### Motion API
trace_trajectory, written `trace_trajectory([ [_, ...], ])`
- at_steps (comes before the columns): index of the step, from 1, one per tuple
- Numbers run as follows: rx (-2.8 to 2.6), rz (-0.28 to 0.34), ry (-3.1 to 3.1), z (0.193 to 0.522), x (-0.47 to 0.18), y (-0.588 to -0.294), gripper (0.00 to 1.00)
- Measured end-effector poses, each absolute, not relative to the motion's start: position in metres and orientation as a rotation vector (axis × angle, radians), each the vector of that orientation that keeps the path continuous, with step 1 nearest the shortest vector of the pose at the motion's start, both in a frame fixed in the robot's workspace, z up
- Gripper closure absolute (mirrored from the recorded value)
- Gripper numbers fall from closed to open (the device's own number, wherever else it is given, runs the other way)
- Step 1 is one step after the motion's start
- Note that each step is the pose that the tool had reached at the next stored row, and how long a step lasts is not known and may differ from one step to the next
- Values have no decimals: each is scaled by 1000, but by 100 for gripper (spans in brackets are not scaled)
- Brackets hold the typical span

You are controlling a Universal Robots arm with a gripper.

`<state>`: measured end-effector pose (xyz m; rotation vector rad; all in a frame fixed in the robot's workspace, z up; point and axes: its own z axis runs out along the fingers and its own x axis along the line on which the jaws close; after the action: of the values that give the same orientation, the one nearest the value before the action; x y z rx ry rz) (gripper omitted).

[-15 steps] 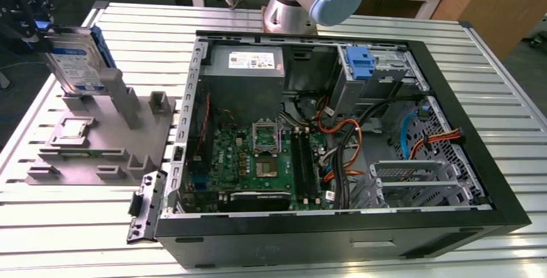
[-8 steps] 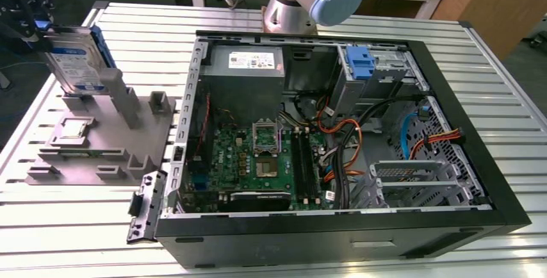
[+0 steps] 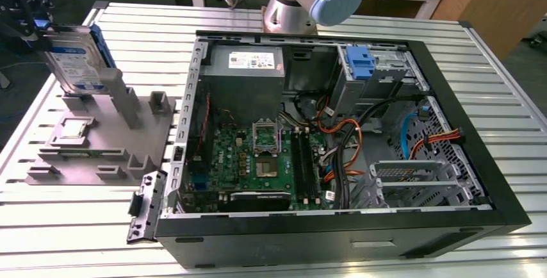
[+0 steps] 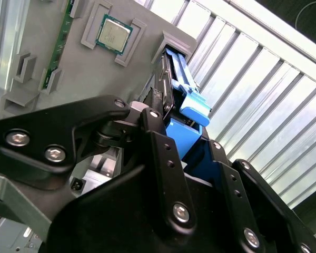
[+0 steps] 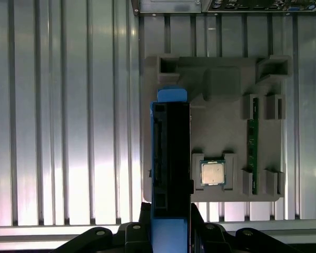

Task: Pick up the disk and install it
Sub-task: 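Pick up the disk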

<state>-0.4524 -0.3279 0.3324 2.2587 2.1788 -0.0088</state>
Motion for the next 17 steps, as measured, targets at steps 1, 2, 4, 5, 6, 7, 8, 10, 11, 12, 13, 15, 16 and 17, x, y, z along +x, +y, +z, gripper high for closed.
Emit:
trace_trajectory([
  [1,2259,-9,2179,333,-452,-328,63],
  [2,2259,-9,2179,333,-452,-328,63],
  [4,2259,-9,2179,333,-452,-328,63],
  [5,2259,-9,2179,333,-452,-328,63],
  [6,2259,-9,2179,334,-452,-328,63],
  [7,2259,-9,2179,334,-452,-328,63],
  [8,2259,-9,2179,334,-452,-328,63],
  [10,2259,-9,2179,334,-452,-328,63],
  [11,2259,-9,2179,334,-452,-328,63],
  [12,2259,-9,2179,335,-452,-328,63],
  [13,2259,-9,2179,335,-452,-328,63],
  [15,2259,-9,2179,336,-452,-328,63],
  [16,2259,-9,2179,336,-452,-328,63],
  [17,2259,-9,2179,336,-452,-328,63],
])
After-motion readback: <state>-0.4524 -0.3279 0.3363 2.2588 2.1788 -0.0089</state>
